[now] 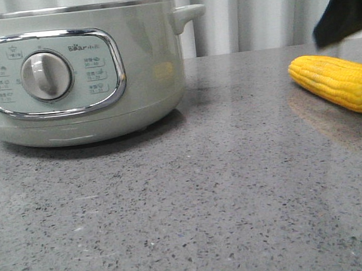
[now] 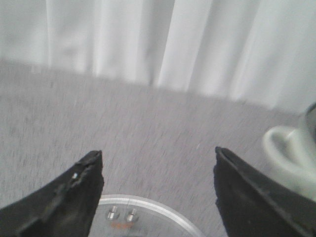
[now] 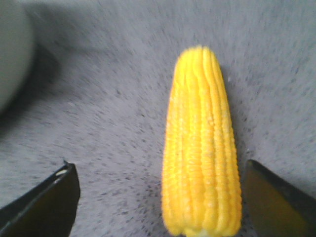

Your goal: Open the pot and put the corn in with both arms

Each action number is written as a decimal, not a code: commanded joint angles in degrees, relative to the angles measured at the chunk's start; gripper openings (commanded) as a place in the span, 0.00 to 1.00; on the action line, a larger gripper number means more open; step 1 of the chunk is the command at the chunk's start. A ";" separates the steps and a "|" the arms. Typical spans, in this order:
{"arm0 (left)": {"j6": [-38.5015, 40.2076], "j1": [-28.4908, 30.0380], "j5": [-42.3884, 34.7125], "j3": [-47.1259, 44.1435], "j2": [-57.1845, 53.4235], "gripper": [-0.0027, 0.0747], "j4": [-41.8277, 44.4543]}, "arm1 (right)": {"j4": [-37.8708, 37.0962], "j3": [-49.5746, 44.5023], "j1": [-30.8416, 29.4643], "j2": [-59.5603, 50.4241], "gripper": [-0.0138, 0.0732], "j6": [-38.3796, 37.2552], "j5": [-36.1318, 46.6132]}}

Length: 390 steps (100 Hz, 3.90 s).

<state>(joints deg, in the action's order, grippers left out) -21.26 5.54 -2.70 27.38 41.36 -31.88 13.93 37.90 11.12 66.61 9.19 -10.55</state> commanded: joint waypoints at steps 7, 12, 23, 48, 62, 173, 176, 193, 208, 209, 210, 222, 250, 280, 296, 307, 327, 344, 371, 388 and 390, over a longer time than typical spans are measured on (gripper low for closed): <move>0.55 0.06 -1.11 2.50 -9.14 0.61 0.09 | -0.25 1.93 -0.59 8.06 0.83 0.57 6.54; 0.55 0.06 -1.11 2.50 -11.50 0.61 0.09 | 0.34 1.93 -0.55 9.70 0.81 0.57 6.42; 0.55 0.06 -1.11 2.50 -15.98 0.61 0.09 | 2.93 1.93 -0.79 10.83 0.63 0.57 6.17; 0.55 0.06 -0.40 2.50 -21.59 0.61 0.09 | 3.34 1.93 -0.79 9.18 0.07 0.57 9.43; 0.55 0.06 1.68 2.50 -22.21 0.61 0.09 | 3.34 2.04 -0.68 6.07 0.08 0.57 10.99; -1.47 -10.54 18.50 2.50 -29.26 0.01 -7.86 | 3.00 41.31 26.99 25.53 0.85 0.57 0.33; -1.47 -10.54 18.50 2.50 -29.95 0.01 -7.30 | 3.00 41.31 26.99 24.75 0.84 0.57 -0.13; -1.47 -10.54 20.01 2.50 -34.25 0.01 -3.92 | 3.00 41.20 26.99 16.46 0.59 0.57 -5.35; -1.47 -10.54 27.43 2.50 -38.45 0.01 3.42 | 1.99 38.03 26.99 4.84 0.17 0.57 -12.07; -1.47 -10.54 27.87 2.50 -38.60 0.01 3.75 | 1.85 37.32 26.99 4.24 0.16 0.57 -12.22; -1.47 -10.54 28.75 2.50 -38.91 0.01 4.08 | 1.74 36.93 27.10 3.03 0.14 0.57 -12.51; -1.47 -10.54 35.57 2.50 -40.73 0.01 6.14 | 0.23 27.95 27.09 -8.38 0.10 0.57 -13.13; -1.47 -10.54 37.94 2.50 -40.89 0.01 6.14 | -5.49 3.89 27.09 -34.92 0.10 0.57 -13.24; -1.47 -10.54 37.94 2.50 -40.89 0.01 6.14 | -5.76 -4.01 27.09 -50.34 0.10 0.57 -11.66; -1.47 -10.54 37.94 2.50 -40.89 0.01 6.14 | -5.76 -4.01 27.09 -51.91 0.10 0.57 -11.66; -1.47 -10.54 37.94 2.50 -40.89 0.01 6.14 | -5.76 -4.01 27.09 -51.91 0.10 0.57 -11.66; -1.47 -10.54 37.83 2.11 -40.89 0.01 6.14 | -5.76 -4.01 27.09 -51.91 0.10 0.57 -11.66; -1.47 -10.54 37.83 1.34 -40.89 0.01 6.14 | -5.76 -4.01 27.09 -51.91 0.10 0.57 -11.66; 1.05 -10.54 15.43 -12.76 -42.21 0.01 14.79 | -5.76 -4.01 27.09 -51.91 0.10 0.57 -11.66; 12.35 -10.54 12.53 -21.54 -42.21 0.01 24.31 | -5.76 -4.01 27.09 -51.91 0.10 0.57 -11.66; 13.22 -10.54 12.53 -22.33 -42.21 0.01 24.41 | -5.76 -4.01 27.09 -51.91 0.10 0.57 -11.66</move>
<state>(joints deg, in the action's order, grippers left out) -14.00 -4.54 15.89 6.69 -0.21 -10.21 8.54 32.46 38.39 14.18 9.54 -27.01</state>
